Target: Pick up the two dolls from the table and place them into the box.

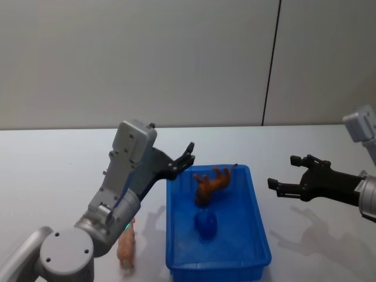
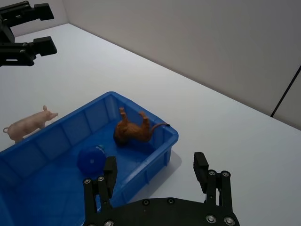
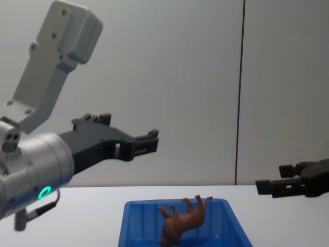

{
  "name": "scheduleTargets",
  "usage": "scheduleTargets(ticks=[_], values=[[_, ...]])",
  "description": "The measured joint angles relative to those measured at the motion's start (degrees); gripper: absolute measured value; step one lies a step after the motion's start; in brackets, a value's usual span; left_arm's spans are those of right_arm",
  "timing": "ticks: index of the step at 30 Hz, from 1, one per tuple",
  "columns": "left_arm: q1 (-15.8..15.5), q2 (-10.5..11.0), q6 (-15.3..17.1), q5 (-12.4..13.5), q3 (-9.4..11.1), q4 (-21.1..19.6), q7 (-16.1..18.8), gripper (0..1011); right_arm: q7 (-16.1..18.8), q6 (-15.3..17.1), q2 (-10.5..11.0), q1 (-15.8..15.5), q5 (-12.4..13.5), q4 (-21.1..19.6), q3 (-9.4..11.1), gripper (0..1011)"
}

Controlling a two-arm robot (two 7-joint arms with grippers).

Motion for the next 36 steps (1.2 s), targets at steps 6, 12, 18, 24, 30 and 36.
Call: scheduleTargets(ticks=[6, 12, 18, 24, 30, 36], values=[[2.3, 1.5, 2.8, -1.5, -0.3, -1.9, 2.3, 1001, -0.2, -0.2, 0.6, -0.6, 0.4, -0.5, 0.3, 1001], [5.0, 3.4, 5.4, -3.4, -0.6, -3.9, 4.9, 1001, -0.2, -0.4, 1.1, -1.0, 0.6, -0.7, 0.5, 1001], [8.4, 5.6, 7.8, -6.0, -0.9, -5.9, 7.9, 1001, -0.3, -0.4, 1.3, -1.3, 0.7, -0.9, 0.6, 1001], [11.5, 7.4, 9.7, -8.4, -1.2, -7.2, 10.2, 1001, -0.3, -0.5, 1.4, -1.4, 0.8, -1.0, 0.7, 1001], [13.7, 8.6, 11.0, -10.3, -1.4, -7.8, 11.5, 1001, -0.3, -0.5, 1.5, -1.5, 0.8, -1.0, 0.7, 1001], [15.2, 9.2, 11.9, -11.2, -1.5, -7.8, 11.9, 1001, -0.3, -0.6, 1.6, -1.6, 0.9, -1.1, 0.8, 1001]])
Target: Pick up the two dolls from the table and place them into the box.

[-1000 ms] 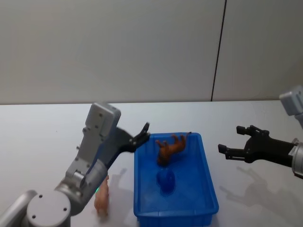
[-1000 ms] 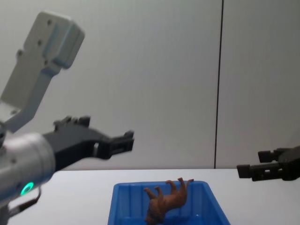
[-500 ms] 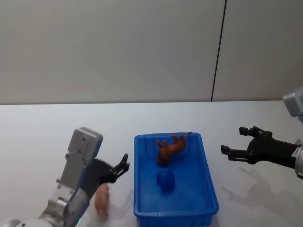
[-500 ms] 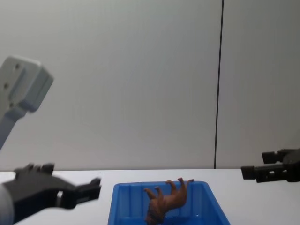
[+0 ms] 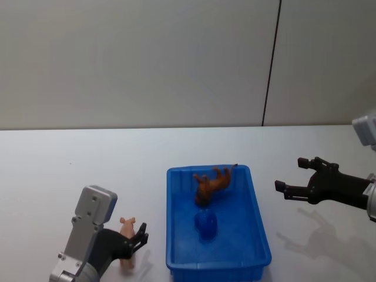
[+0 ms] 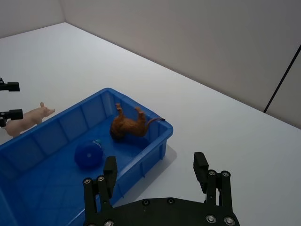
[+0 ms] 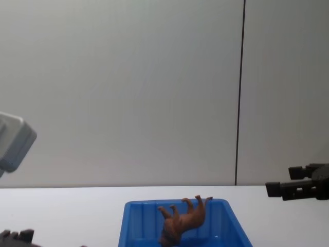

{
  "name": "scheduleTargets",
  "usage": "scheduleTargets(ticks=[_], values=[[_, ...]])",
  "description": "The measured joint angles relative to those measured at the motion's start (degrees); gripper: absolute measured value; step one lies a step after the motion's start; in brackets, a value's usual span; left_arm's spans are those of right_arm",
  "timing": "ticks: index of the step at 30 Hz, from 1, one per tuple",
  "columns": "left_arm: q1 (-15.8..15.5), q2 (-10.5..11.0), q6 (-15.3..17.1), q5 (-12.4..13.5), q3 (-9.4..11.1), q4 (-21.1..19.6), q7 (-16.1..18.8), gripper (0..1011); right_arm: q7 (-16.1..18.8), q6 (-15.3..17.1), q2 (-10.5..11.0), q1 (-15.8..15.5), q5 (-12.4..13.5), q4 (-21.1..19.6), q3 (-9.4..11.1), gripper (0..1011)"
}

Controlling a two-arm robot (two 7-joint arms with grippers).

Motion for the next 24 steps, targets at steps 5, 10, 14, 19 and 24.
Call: scheduleTargets(ticks=[5, 10, 14, 19, 24], values=[[0.6, 0.1, 0.4, -0.3, 0.0, 0.5, 0.0, 1001, 0.0, 0.0, 0.0, 0.0, 0.0, 0.0, 0.0, 1001], [0.8, 0.0, 0.9, -0.4, -0.1, 1.2, -0.5, 1001, 0.0, 0.0, 0.0, 0.0, 0.0, 0.0, 0.0, 1001], [0.9, -0.4, 1.4, -0.4, -0.1, 2.1, -1.2, 1001, 0.0, 0.0, 0.1, -0.1, 0.1, 0.0, 0.0, 1001], [0.8, -0.9, 2.1, -0.4, 0.0, 3.1, -2.2, 985, 0.0, 0.0, 0.1, -0.1, 0.1, 0.0, 0.0, 1001], [0.7, -1.3, 2.5, -0.4, 0.0, 4.0, -3.2, 889, 0.0, 0.0, 0.1, -0.1, 0.1, 0.0, 0.0, 1001]])
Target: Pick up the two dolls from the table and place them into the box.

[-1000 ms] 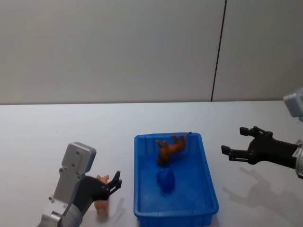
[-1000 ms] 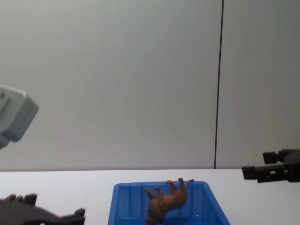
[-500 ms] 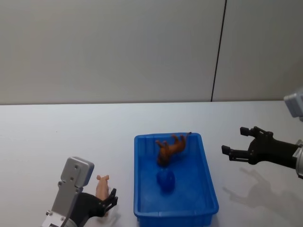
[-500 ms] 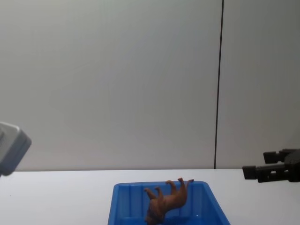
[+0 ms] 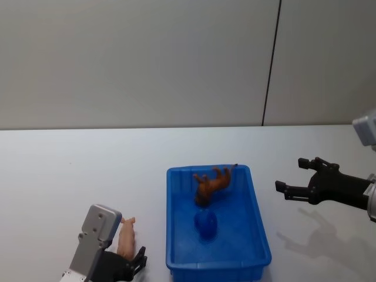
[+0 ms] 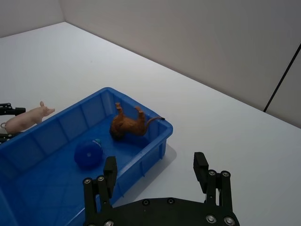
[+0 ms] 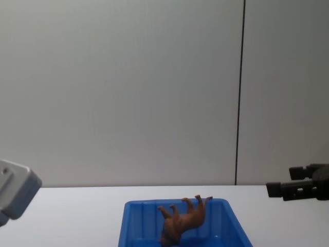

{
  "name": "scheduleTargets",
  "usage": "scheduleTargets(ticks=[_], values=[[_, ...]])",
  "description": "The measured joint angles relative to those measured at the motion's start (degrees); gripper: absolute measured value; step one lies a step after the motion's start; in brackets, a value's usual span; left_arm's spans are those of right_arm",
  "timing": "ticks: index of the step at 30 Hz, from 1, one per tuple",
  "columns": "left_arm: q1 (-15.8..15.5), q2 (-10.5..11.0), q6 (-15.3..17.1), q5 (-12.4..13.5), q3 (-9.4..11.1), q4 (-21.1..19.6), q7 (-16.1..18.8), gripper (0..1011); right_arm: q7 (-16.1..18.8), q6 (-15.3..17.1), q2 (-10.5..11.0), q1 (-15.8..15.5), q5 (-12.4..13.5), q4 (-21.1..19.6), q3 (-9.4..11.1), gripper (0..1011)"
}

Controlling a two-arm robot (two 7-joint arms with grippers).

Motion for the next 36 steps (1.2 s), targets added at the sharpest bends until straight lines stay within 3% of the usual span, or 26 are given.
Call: scheduleTargets(ticks=[7, 16, 36], values=[[0.1, -0.3, 0.0, 0.2, 0.0, 1.1, -1.4, 703, 0.0, 0.0, 0.0, 0.0, 0.0, 0.0, 0.0, 1001], [0.3, -0.4, -0.7, 0.9, -0.2, 1.6, -2.6, 390, 0.0, 0.0, 0.0, 0.0, 0.0, 0.0, 0.0, 1001], [-2.5, -1.8, -4.2, 5.7, -1.3, 0.0, -5.8, 386, 0.0, 0.0, 0.0, 0.0, 0.0, 0.0, 0.0, 1001]])
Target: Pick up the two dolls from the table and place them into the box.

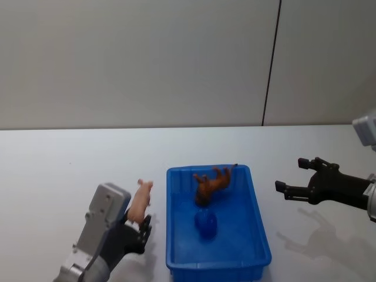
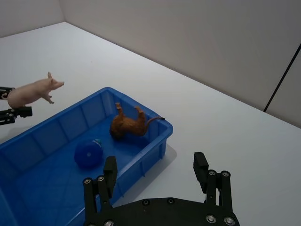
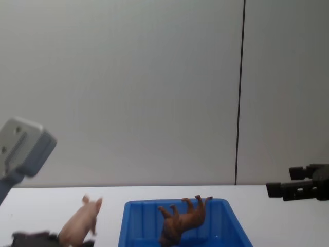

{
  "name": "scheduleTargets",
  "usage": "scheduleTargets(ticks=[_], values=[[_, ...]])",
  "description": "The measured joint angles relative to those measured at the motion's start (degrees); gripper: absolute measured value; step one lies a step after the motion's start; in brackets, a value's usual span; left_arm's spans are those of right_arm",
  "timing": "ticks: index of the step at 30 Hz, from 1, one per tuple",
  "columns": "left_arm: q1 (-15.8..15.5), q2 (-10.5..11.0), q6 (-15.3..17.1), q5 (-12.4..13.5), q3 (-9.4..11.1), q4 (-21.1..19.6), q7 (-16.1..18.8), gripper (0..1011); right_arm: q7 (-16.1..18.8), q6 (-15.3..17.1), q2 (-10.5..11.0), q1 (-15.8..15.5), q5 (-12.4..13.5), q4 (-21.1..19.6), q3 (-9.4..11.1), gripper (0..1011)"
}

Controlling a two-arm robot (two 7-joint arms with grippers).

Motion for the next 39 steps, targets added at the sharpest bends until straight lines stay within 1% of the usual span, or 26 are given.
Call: scheduleTargets(ticks=[8, 15, 16, 18, 20, 23, 24, 28, 32, 35, 36, 37, 39], values=[[-3.0, -2.0, -1.3, 2.6, -0.1, -0.3, -3.9, 386, 0.0, 0.0, 0.0, 0.0, 0.0, 0.0, 0.0, 1001], [-5.4, -4.0, -2.1, 4.3, 0.2, 0.5, -7.3, 386, 0.0, 0.0, 0.0, 0.0, 0.0, 0.0, 0.0, 1001], [-5.8, -4.4, -2.2, 4.5, 0.2, 0.7, -7.8, 415, 0.0, 0.0, 0.0, 0.0, 0.0, 0.0, 0.0, 1001], [-6.1, -4.7, -2.3, 4.8, 0.3, 0.9, -8.3, 429, 0.0, 0.0, 0.0, 0.0, 0.0, 0.0, 0.0, 1001], [-6.7, -5.2, -2.5, 5.1, 0.4, 1.2, -9.2, 538, 0.0, 0.0, 0.0, 0.0, 0.0, 0.0, 0.0, 1001], [-7.1, -5.6, -2.8, 5.4, 0.5, 1.5, -9.8, 598, 0.0, 0.0, 0.0, 0.0, 0.0, 0.0, 0.0, 1001], [-7.3, -5.8, -3.0, 5.5, 0.6, 1.7, -10.2, 659, 0.0, 0.0, 0.0, 0.0, 0.0, 0.0, 0.0, 1001], [-7.7, -6.3, -3.6, 5.7, 0.6, 2.1, -11.0, 756, 0.0, 0.0, 0.0, 0.0, 0.0, 0.0, 0.0, 1001], [-8.0, -6.5, -4.5, 5.9, 0.5, 2.4, -11.3, 884, 0.0, 0.0, 0.0, 0.0, 0.0, 0.0, 0.0, 1001], [-8.1, -6.5, -5.2, 6.0, 0.3, 2.6, -11.3, 942, 0.0, 0.0, 0.0, 0.0, 0.0, 0.0, 0.0, 1001], [-8.1, -6.5, -5.7, 6.0, 0.2, 2.7, -11.3, 985, 0.0, 0.0, 0.0, 0.0, 0.0, 0.0, 0.0, 1001], [-8.1, -6.5, -5.9, 6.0, 0.1, 2.7, -11.3, 1001, 0.0, 0.0, 0.0, 0.0, 0.0, 0.0, 0.0, 1001], [-8.2, -6.4, -6.4, 6.0, 0.0, 2.8, -11.3, 1001, 0.0, 0.0, 0.0, 0.0, 0.0, 0.0, 0.0, 1001]])
